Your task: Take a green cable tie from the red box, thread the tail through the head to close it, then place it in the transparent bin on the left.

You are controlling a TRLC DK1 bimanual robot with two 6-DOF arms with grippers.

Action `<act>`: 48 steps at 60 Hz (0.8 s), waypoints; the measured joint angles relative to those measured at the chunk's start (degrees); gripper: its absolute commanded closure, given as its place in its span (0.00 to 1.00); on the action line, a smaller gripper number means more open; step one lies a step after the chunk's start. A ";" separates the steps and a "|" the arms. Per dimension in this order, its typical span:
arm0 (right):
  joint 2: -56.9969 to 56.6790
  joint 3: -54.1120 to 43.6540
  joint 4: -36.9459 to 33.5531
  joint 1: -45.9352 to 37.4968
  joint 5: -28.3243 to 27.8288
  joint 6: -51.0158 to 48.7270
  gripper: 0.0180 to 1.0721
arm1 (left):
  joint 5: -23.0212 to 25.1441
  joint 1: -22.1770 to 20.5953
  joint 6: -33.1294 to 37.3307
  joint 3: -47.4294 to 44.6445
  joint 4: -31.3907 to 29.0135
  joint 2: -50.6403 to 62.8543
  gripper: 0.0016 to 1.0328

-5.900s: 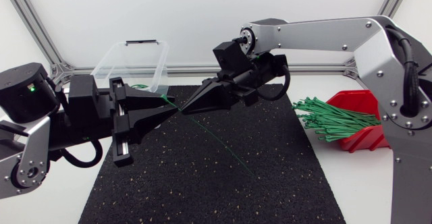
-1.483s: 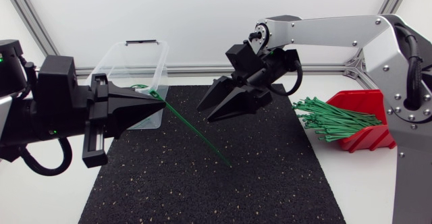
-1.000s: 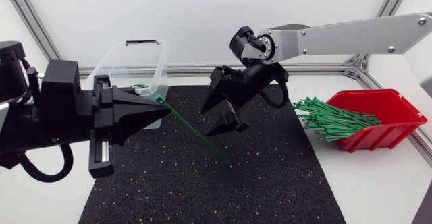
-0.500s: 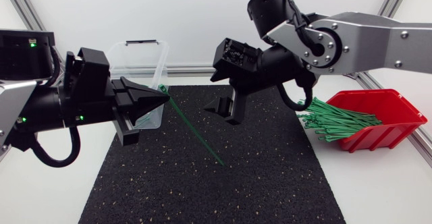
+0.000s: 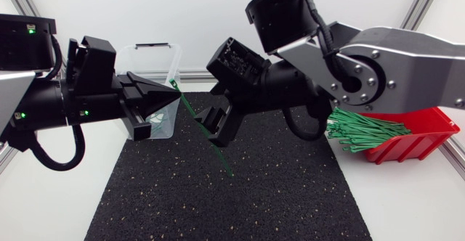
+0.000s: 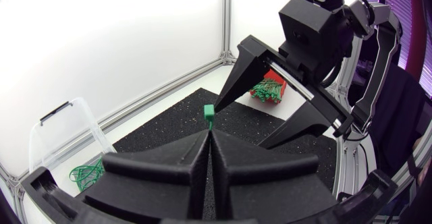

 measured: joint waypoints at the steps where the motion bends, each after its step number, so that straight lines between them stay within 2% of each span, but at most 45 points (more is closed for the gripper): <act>1: 0.24 0.00 0.15 0.11 0.13 0.48 0.27 | 0.00 0.00 -0.09 0.00 0.00 0.00 0.97; 7: 1.88 -0.15 1.31 1.18 1.40 2.95 0.28 | 0.02 0.00 -0.92 0.00 0.02 0.00 0.97; 15: 3.37 -1.22 4.70 2.23 3.67 5.55 0.37 | 0.04 0.00 -1.70 0.00 0.63 0.31 0.97; 25: 4.52 -2.03 7.37 2.23 5.40 6.75 0.44 | 0.74 0.00 -2.10 0.00 1.07 1.01 0.97; 34: 5.16 -2.58 9.79 2.75 6.88 7.21 0.44 | 1.57 0.00 -3.30 0.00 1.79 1.57 0.97; 48: 5.20 -3.56 11.50 3.08 7.37 8.50 0.69 | 1.75 0.07 -4.59 0.00 2.64 3.15 0.97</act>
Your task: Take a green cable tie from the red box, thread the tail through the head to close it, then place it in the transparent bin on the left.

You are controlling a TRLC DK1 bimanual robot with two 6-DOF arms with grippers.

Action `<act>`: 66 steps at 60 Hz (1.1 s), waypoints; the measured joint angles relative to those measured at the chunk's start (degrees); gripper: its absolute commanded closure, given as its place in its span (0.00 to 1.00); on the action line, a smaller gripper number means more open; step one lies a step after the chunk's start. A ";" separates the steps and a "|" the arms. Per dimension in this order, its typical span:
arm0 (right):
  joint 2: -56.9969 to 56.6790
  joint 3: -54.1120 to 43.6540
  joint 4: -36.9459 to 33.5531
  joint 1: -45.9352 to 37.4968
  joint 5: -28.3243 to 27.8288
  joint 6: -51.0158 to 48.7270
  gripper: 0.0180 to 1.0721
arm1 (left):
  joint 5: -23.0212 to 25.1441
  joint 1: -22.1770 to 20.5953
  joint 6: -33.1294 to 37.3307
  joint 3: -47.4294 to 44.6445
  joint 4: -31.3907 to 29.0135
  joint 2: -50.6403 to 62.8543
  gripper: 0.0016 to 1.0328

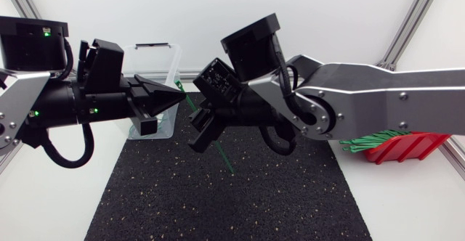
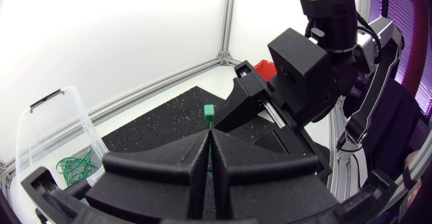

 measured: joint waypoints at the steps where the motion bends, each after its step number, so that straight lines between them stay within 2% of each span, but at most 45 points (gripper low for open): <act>1: 0.00 -0.07 0.00 0.02 0.09 0.02 0.72 | 0.00 0.00 -0.09 0.00 0.00 0.02 0.97; 12: 0.00 -0.39 0.87 0.39 0.11 0.59 0.85 | 0.00 0.00 -0.39 0.00 0.79 0.17 0.97; 16: 0.00 -0.39 1.33 0.39 0.04 0.85 0.87 | 0.00 0.00 -0.66 0.02 0.96 0.44 0.97; 66: -0.94 -0.39 0.81 0.63 -5.29 4.26 0.89 | 1.33 0.33 -1.86 0.00 3.63 0.85 0.97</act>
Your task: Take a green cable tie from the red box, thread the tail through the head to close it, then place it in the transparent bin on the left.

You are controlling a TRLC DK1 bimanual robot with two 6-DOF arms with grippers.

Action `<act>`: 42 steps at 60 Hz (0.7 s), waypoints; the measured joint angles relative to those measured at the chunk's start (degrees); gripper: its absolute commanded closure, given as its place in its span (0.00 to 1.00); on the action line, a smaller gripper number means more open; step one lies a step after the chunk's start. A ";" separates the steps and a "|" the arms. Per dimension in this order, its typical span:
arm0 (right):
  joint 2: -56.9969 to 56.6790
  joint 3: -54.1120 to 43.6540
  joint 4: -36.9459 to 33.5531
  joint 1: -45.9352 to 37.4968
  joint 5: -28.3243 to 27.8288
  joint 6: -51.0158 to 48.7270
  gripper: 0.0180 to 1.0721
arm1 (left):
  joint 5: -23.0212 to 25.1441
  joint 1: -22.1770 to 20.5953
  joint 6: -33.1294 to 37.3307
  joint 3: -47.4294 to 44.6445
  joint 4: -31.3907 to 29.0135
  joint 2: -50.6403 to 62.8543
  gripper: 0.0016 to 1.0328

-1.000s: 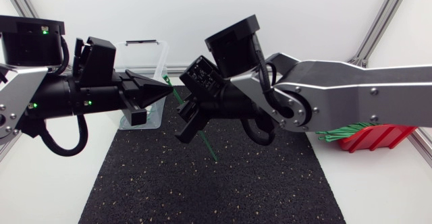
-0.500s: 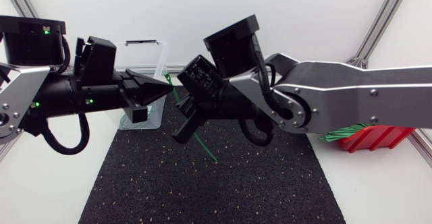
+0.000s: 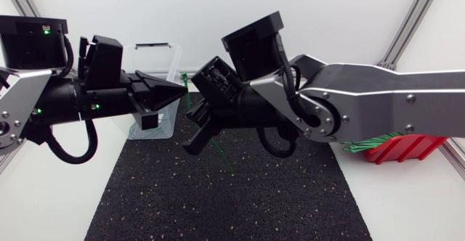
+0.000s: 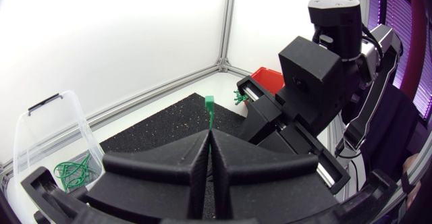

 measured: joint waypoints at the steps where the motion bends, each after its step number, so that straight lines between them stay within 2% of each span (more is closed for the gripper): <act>1: -0.07 0.00 -0.02 0.00 -0.02 0.00 0.89 | 0.00 -0.02 0.00 0.00 0.04 0.00 0.97; 17: -0.81 -0.42 -0.02 0.00 -0.26 0.00 0.89 | 0.22 -0.02 0.00 0.00 0.83 0.00 0.96; 26: -1.22 -0.70 0.00 0.00 -0.44 0.00 0.89 | 0.42 -0.02 -0.02 0.00 1.42 0.17 0.93; 29: -1.22 -0.70 0.00 0.00 -0.76 0.02 0.89 | 0.42 -0.07 -0.02 0.00 1.49 0.28 0.90; 42: -1.22 -0.94 0.02 0.00 -1.36 0.00 0.89 | 0.42 -0.13 -0.02 0.00 1.49 0.28 0.90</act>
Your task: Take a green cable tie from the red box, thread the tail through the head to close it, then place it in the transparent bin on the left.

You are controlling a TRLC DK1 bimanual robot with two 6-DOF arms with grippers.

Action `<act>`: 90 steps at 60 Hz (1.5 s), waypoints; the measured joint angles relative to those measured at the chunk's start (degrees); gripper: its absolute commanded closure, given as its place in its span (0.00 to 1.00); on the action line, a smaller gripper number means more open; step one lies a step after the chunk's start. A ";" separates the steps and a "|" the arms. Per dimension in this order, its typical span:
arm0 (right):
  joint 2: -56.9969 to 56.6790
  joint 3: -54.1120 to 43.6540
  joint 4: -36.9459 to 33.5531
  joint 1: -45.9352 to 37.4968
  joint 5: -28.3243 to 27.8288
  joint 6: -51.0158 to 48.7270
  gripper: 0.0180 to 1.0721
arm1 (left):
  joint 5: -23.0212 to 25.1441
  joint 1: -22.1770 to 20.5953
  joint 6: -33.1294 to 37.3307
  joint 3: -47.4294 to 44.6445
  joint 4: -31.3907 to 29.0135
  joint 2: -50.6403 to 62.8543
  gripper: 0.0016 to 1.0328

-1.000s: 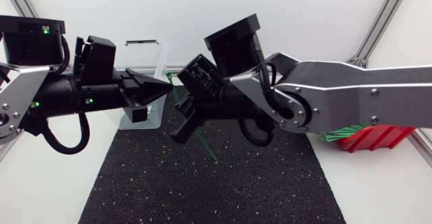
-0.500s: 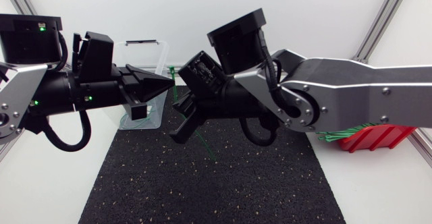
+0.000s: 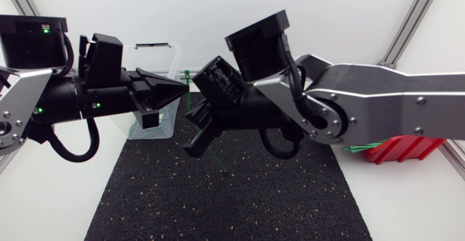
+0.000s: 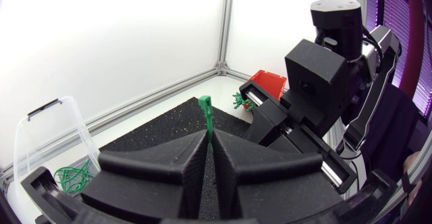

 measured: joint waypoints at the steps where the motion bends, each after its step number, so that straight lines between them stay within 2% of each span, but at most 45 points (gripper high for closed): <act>1: 0.00 -0.02 -0.02 0.02 0.02 0.02 0.89 | 0.00 0.00 0.00 0.00 0.00 0.00 0.90; 34: -0.02 -0.94 -0.02 0.02 -0.17 0.00 0.89 | 0.00 -1.09 0.00 0.00 0.13 0.00 0.90; 38: -0.02 -0.96 -0.02 0.02 -0.15 0.00 0.89 | 0.02 -1.44 0.00 0.00 0.17 0.00 0.97; 65: -0.33 -2.01 0.00 0.02 -0.15 0.00 0.89 | 2.40 -1.46 0.02 0.00 -0.11 0.33 0.97; 72: -0.59 -2.16 0.04 0.02 -0.15 0.00 0.89 | 3.06 -1.03 0.04 0.00 -0.15 0.92 0.93; 78: -1.07 -2.60 0.09 0.02 -0.15 0.00 0.89 | 4.24 -0.61 0.07 0.00 -0.24 1.16 0.87; 90: -2.01 -3.15 0.35 0.00 -0.17 0.00 0.90 | 6.23 0.09 0.26 0.00 -0.26 1.18 0.84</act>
